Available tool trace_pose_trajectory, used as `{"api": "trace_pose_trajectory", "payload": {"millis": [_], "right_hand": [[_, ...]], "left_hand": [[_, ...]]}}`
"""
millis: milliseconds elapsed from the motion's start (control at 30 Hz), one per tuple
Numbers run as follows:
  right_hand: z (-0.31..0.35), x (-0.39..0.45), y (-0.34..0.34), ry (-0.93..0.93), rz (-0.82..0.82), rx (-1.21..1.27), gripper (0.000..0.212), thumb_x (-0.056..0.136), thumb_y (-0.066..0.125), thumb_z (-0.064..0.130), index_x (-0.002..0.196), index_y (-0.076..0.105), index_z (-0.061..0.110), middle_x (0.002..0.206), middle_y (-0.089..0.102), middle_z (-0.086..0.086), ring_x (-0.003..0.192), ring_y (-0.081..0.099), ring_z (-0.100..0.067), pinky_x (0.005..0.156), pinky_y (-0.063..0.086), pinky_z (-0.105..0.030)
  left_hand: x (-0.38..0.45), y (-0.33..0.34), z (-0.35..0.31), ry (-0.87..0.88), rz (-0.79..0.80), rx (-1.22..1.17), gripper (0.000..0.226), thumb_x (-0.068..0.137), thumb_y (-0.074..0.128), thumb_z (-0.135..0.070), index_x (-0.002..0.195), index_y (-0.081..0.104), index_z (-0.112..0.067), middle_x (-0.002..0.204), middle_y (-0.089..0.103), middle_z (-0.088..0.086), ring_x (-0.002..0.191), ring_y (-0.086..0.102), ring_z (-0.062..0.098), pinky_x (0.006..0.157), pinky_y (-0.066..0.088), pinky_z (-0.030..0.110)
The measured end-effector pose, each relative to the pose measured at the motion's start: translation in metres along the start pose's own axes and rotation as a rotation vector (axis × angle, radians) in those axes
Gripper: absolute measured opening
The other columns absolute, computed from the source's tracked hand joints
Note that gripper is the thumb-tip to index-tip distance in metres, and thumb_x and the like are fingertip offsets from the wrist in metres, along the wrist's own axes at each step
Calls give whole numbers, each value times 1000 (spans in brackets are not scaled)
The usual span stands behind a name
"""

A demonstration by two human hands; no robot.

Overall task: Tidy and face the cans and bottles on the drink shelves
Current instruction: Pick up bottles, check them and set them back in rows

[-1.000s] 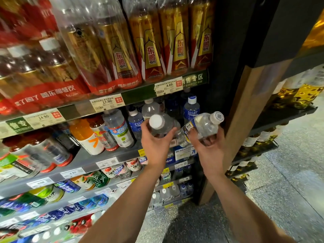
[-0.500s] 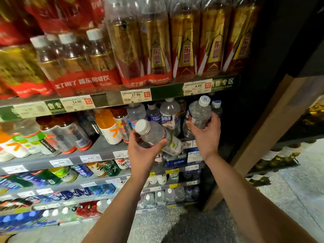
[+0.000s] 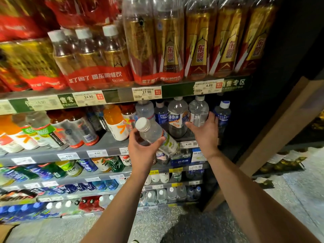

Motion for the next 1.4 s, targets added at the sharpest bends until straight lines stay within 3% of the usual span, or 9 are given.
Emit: {"api": "trace_pose_trajectory", "payload": {"millis": [167,333,433,600,733,867,1100,1200,1400], "right_hand": [[19,-59,3,-178,-143,136,56,87,74,37,131,49,14,130,47,-3,125,48,-17,106,43,-32],[54,-106,51,-248,475,181,58,84,77,26,136,50,28,128,55,10,111,51,7,92,42,-7],[71,-123,74,-260,618,107,75,78,81,21,144,46,26,141,50,7,121,50,1,94,35,-2],[103,-150,113,-281,623,-42,84,72,82,21,146,43,21,143,52,-1,129,50,-18,107,41,-28],[128,-175,153,-332,601,-13,73,67,83,24,133,52,23,127,64,0,115,60,-18,88,46,-27],[148,-195,186,-284,484,94,72,65,87,31,129,52,30,120,67,8,106,64,-11,85,53,-31],[166,-215,224,-171,104,224,61,72,88,21,114,49,42,105,67,11,97,67,-14,86,56,-36],[171,-216,235,-142,63,244,64,73,87,36,117,43,50,113,66,12,103,67,-12,88,56,-33],[172,-203,256,-107,48,192,65,75,86,27,130,51,19,120,65,2,107,64,-14,89,54,-28]], "left_hand": [[2,-15,5,-12,-21,9,71,61,95,-23,121,56,-22,115,68,-2,106,66,15,95,55,42],[10,-43,9,-13,-13,25,73,54,94,-34,117,59,-22,108,71,-3,100,69,15,91,56,46],[16,-67,11,0,2,35,78,52,92,-39,120,58,-21,110,71,-3,102,68,13,93,55,45],[32,-121,19,60,28,116,79,50,90,-47,119,57,-27,113,69,-7,106,65,12,94,54,44],[51,-170,27,75,26,137,79,50,93,-45,119,57,-27,114,68,-6,109,64,14,94,54,41],[76,-214,26,96,147,59,70,63,95,-17,121,59,-31,116,69,-5,104,66,6,83,52,15],[144,-285,42,76,162,18,49,75,87,-12,115,60,-24,101,67,2,86,62,4,74,51,13],[160,-301,53,102,138,66,43,78,85,-21,114,60,-24,104,67,3,89,61,11,79,52,21],[172,-309,61,121,90,175,51,82,81,-26,128,59,-17,117,63,-4,108,59,9,95,46,20]]}}
Point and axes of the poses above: each hand's wrist, its own x-axis towards the middle knuckle, its own y-axis out of the palm, z = x × y, the point moved 3 cm from there along x, towards the middle knuckle
